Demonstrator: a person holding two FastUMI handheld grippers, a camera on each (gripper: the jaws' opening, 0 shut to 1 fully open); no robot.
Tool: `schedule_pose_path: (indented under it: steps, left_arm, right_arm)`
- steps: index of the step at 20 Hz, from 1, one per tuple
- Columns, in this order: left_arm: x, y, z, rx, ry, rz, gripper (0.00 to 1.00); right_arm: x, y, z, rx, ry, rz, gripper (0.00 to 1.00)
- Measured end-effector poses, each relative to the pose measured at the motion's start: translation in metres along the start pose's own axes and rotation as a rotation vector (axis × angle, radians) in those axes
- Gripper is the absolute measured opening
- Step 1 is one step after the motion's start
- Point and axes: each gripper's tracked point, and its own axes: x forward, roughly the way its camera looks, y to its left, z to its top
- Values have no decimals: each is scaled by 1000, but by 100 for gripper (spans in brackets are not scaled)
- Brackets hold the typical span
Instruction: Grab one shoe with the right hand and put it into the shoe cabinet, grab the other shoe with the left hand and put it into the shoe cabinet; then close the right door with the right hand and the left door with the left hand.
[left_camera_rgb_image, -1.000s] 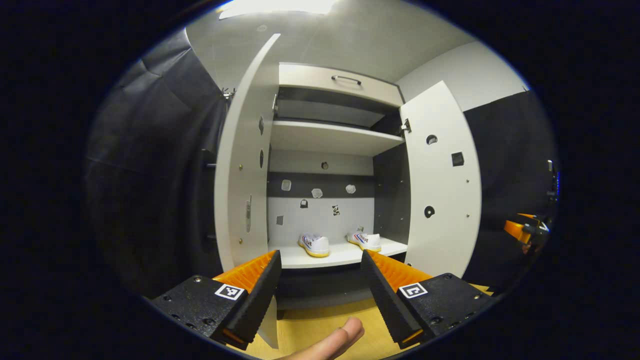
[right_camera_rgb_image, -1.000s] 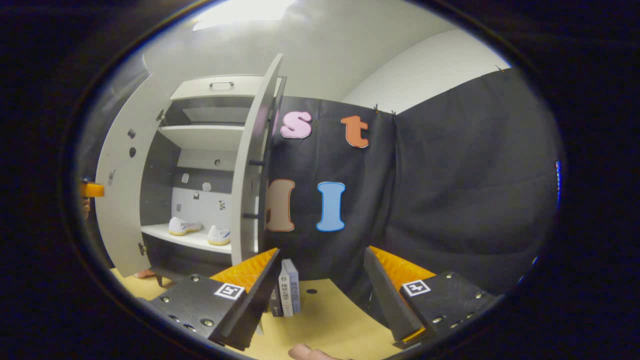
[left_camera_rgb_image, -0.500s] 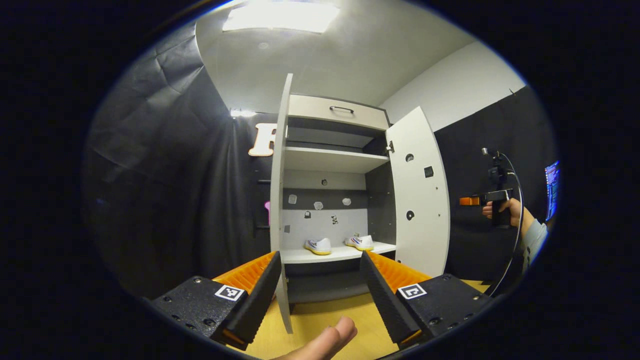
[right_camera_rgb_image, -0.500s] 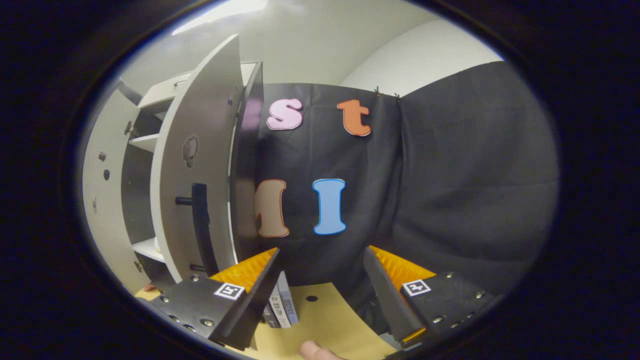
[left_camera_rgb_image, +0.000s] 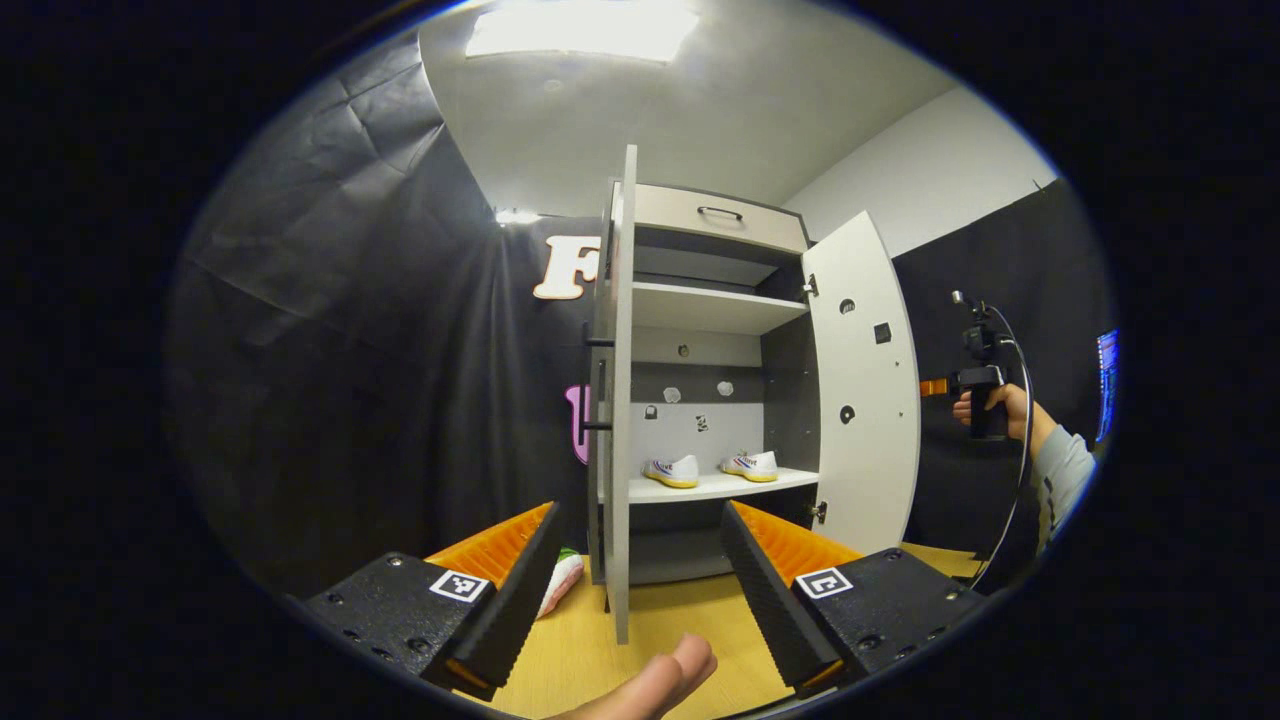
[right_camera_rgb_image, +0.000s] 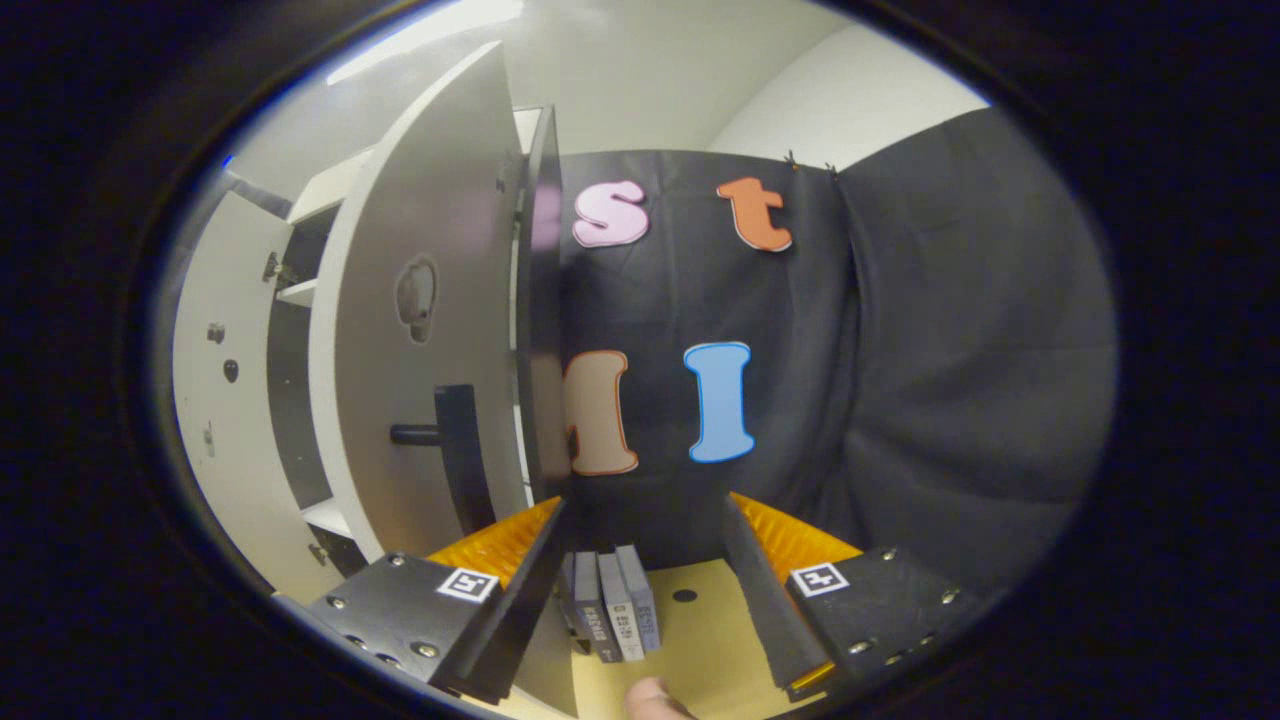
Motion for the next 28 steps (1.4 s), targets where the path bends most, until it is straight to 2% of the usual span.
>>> schedule_pose_path:
  steps: [1,2,3,4,7,9,11,13,15,17,19,21,23,24,28]
  left_arm:
    - [0,4,-1,-1,4,7,96]
    - [1,7,-3,0,7,12,96]
    - [0,9,-4,-2,8,14,96]
    - [1,10,-6,-5,13,18,96]
    - [3,15,-15,-15,33,41,95]
    - [5,22,-16,-13,45,52,96]
    - [8,32,-13,-11,38,72,96]
    - [11,39,-12,-13,41,86,96]
    - [15,47,-14,-21,51,97,96]
    - [20,55,-16,-29,70,101,95]
    - [29,61,-17,-26,85,99,96]
    - [36,72,-19,-28,103,111,95]
    - [44,83,-22,-42,127,120,95]
    - [49,88,-24,-49,141,120,95]
    - [71,107,-28,-80,158,100,93]
  right_arm:
    - [-2,1,-2,-11,6,-11,88]
    - [-2,8,0,-13,-11,-2,92]
    - [-3,15,0,-7,-13,10,88]
    - [-4,23,-2,12,-11,25,91]
    - [-8,47,-6,47,-6,82,91]
    - [-9,68,-8,63,-7,121,88]
    - [-6,92,-12,92,-2,161,91]
    - [-1,107,-17,114,7,150,88]
    - [1,129,-18,115,1,156,92]
    - [5,155,-22,114,3,178,88]
    - [4,185,-29,136,17,215,92]
    - [-1,181,-26,108,-17,147,96]
    - [-6,165,-20,57,-72,88,94]
    - [-13,164,-22,42,-84,91,96]
    - [-38,170,-34,79,-79,141,96]
